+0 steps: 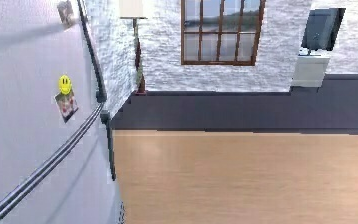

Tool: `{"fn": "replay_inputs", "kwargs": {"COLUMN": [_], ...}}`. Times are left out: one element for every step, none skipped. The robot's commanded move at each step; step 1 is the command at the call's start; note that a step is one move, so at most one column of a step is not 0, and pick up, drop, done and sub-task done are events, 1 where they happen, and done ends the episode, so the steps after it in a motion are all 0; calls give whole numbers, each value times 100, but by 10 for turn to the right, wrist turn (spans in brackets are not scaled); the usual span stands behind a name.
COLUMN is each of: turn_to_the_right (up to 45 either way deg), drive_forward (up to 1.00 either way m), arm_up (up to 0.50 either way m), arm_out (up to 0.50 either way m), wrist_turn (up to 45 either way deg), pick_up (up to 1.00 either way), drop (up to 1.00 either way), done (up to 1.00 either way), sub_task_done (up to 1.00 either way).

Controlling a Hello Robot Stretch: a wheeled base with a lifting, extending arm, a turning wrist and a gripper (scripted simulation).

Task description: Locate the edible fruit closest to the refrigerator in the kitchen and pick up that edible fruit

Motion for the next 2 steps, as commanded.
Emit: {"fn": "replay_inputs", "kwargs": {"turn_to_the_right": [240, 0], "drive_forward": [0, 40], "arm_up": [0, 0], "arm_out": [0, 0], "wrist_turn": [0, 0], "pick_up": [0, 0], "drop": [0, 0], "done": [0, 0], "sub_task_done": [0, 0]}}
